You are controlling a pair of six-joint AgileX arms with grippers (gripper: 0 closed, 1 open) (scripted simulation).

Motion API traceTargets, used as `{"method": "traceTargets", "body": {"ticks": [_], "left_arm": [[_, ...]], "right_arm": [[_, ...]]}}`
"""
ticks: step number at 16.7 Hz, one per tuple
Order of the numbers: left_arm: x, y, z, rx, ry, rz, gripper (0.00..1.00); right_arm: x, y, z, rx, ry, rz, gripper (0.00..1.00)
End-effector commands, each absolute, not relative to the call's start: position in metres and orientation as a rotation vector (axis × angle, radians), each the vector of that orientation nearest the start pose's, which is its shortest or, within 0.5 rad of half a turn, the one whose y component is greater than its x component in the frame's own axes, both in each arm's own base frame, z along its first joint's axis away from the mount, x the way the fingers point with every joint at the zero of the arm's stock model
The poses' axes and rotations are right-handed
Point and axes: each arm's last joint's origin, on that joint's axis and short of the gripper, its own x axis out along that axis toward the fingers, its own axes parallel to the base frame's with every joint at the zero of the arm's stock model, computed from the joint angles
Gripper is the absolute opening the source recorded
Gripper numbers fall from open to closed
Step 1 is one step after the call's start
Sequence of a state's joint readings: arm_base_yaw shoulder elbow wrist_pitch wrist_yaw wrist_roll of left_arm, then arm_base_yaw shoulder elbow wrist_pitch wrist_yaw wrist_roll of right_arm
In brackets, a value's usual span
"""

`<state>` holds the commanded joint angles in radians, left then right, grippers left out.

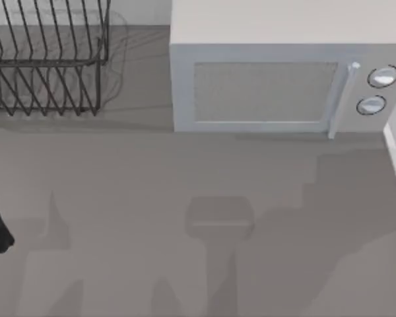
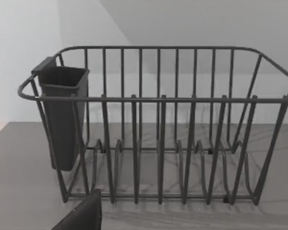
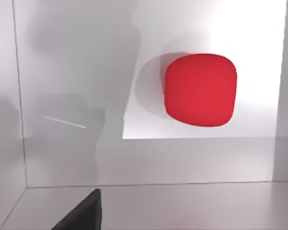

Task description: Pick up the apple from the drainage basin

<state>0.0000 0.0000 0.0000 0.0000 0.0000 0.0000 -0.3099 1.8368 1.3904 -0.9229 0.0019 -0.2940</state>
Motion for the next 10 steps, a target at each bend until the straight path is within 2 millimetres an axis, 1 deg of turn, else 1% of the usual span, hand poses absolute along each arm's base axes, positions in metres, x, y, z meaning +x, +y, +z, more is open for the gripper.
{"method": "traceTargets", "body": {"ticks": [2,5,7,10], "left_arm": [[0.106,-0.001,0.16,0.0,0.0,0.0,1.0],[0.106,-0.001,0.16,0.0,0.0,0.0,1.0],[0.106,-0.001,0.16,0.0,0.0,0.0,1.0],[0.106,-0.001,0.16,0.0,0.0,0.0,1.0]], "right_arm": [[0.363,-0.121,0.185,-0.019,1.472,-0.033,1.0],[0.376,-0.133,0.164,0.003,1.554,-0.012,1.0],[0.379,-0.136,0.159,0.008,1.571,-0.008,1.0],[0.379,-0.136,0.159,0.008,1.571,-0.008,1.0]]}}
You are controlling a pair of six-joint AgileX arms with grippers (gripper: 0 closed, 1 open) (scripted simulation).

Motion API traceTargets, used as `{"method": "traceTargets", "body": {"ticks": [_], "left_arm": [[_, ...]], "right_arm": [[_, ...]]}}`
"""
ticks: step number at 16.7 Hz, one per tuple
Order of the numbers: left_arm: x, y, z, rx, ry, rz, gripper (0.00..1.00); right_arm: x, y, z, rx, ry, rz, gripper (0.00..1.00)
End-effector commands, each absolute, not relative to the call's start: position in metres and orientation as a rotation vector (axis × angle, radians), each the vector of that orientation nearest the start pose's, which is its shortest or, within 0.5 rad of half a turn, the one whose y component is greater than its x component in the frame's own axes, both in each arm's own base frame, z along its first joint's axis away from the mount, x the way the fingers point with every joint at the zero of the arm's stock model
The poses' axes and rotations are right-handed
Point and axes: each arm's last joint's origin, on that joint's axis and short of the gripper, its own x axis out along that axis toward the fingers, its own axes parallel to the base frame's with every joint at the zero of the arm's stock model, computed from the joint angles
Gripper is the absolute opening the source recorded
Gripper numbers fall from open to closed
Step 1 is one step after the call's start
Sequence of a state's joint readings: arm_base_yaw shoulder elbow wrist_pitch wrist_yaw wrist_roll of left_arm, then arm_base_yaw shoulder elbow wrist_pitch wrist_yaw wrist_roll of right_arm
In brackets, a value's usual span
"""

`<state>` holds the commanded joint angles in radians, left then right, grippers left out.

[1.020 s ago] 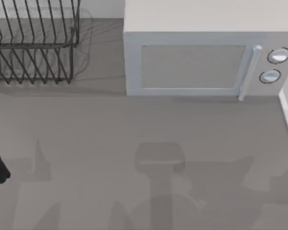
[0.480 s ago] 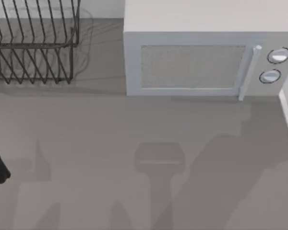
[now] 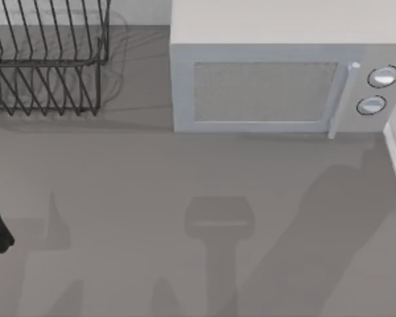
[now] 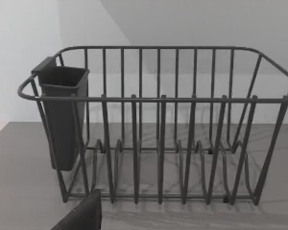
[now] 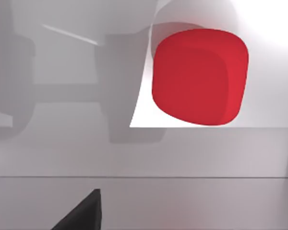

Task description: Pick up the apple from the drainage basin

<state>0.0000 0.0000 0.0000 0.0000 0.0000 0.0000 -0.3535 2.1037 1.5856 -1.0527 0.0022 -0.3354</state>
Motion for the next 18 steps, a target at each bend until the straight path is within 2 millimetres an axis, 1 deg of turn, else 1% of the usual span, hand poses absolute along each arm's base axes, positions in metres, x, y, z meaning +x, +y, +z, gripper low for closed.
{"method": "traceTargets", "body": {"ticks": [2,4,6,9,11,13,14,15,18], "left_arm": [[0.106,-0.001,0.16,0.0,0.0,0.0,1.0],[0.106,-0.001,0.16,0.0,0.0,0.0,1.0],[0.106,-0.001,0.16,0.0,0.0,0.0,1.0],[0.106,-0.001,0.16,0.0,0.0,0.0,1.0],[0.106,-0.001,0.16,0.0,0.0,0.0,1.0],[0.106,-0.001,0.16,0.0,0.0,0.0,1.0],[0.106,-0.001,0.16,0.0,0.0,0.0,1.0],[0.106,-0.001,0.16,0.0,0.0,0.0,1.0],[0.106,-0.001,0.16,0.0,0.0,0.0,1.0]], "right_arm": [[0.379,-0.134,0.158,0.004,1.571,-0.005,1.0],[0.381,-0.135,0.144,0.006,1.578,-0.003,1.0],[0.385,-0.136,0.119,0.007,1.579,-0.003,1.0],[0.388,-0.138,0.071,0.003,1.561,-0.009,1.0],[0.386,-0.138,0.04,0.002,1.555,-0.011,1.0],[0.382,-0.137,0.016,0.006,1.564,-0.01,1.0],[0.38,-0.136,0.009,0.007,1.569,-0.008,1.0],[0.379,-0.136,0.006,0.008,1.571,-0.008,1.0],[0.379,-0.136,0.006,0.008,1.571,-0.008,1.0]]}}
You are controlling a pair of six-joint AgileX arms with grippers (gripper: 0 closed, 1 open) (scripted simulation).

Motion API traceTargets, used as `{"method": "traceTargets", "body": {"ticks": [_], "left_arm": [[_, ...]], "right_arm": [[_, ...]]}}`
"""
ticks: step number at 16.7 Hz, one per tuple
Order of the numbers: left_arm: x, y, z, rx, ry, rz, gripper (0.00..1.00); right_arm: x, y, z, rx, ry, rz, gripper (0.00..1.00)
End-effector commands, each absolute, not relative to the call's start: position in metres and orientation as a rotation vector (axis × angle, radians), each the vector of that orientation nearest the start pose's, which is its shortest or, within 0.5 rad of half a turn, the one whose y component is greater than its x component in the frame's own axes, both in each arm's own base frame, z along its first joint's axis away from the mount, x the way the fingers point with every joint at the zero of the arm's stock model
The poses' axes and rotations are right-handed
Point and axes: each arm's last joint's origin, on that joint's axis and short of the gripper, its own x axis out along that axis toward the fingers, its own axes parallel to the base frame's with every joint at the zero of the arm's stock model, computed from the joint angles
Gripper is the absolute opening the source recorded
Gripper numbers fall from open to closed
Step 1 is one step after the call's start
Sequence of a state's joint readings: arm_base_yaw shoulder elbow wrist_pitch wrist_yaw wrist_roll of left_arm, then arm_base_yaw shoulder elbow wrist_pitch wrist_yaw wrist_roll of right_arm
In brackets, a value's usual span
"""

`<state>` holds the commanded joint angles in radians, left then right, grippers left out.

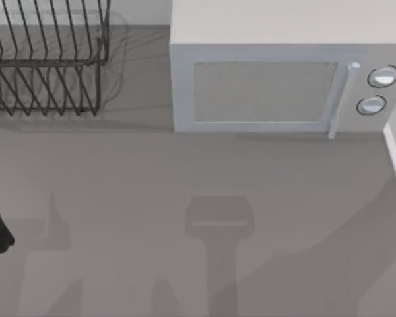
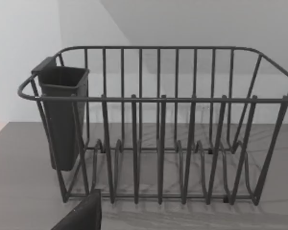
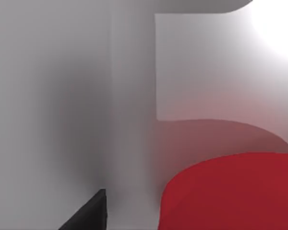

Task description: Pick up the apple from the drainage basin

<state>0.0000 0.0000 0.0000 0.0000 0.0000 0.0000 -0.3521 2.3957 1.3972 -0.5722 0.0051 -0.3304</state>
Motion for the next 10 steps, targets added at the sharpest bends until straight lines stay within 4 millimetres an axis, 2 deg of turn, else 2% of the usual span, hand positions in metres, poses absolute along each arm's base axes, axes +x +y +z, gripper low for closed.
{"method": "traceTargets", "body": {"ticks": [10], "left_arm": [[0.1057,-0.0012,0.16,0.0,0.0,0.0,1.0]], "right_arm": [[0.379,-0.1357,0.0061,0.008,1.571,-0.008,0.25]]}}
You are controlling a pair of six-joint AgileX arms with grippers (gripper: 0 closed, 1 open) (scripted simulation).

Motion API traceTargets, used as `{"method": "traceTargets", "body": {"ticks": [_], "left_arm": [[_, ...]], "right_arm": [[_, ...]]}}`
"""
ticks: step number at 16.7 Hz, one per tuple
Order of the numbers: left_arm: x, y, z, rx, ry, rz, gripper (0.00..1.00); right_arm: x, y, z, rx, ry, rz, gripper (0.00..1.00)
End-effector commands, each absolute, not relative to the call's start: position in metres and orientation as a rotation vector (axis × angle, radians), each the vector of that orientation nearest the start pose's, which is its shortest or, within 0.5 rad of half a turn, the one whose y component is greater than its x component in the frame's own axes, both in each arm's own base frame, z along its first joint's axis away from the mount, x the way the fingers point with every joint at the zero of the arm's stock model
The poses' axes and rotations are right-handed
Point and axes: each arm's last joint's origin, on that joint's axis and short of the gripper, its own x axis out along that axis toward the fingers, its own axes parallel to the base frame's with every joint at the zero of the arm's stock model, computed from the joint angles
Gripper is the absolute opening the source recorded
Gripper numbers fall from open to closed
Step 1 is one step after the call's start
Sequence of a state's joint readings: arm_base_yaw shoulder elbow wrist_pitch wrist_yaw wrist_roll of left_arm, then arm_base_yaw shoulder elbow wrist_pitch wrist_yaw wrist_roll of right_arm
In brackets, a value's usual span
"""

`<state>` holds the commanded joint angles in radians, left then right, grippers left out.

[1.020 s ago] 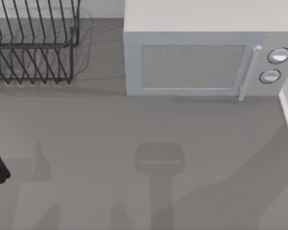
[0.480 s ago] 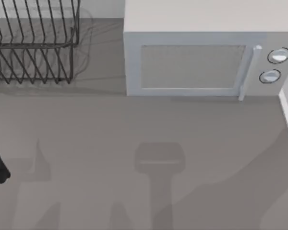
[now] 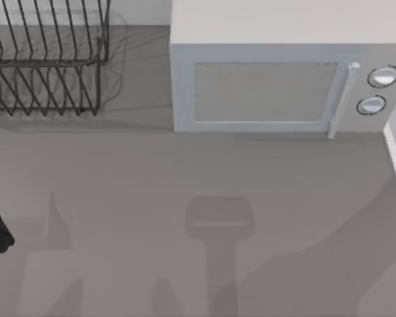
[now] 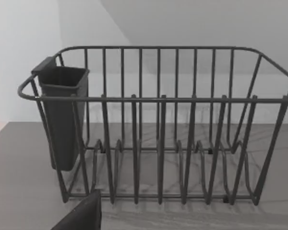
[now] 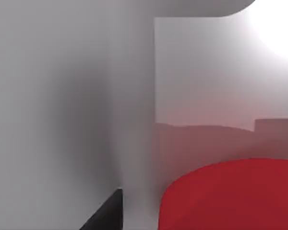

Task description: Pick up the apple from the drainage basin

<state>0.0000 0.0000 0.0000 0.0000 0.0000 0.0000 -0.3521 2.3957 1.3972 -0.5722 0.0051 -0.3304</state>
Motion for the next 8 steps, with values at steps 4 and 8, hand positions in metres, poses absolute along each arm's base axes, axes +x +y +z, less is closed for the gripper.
{"method": "traceTargets", "body": {"ticks": [4,8], "left_arm": [[0.1057,-0.0012,0.16,0.0,0.0,0.0,1.0],[0.1057,-0.0012,0.16,0.0,0.0,0.0,1.0]], "right_arm": [[0.379,-0.1357,0.0061,0.008,1.571,-0.008,0.0],[0.379,-0.1357,0.0061,0.008,1.571,-0.008,0.0]]}}
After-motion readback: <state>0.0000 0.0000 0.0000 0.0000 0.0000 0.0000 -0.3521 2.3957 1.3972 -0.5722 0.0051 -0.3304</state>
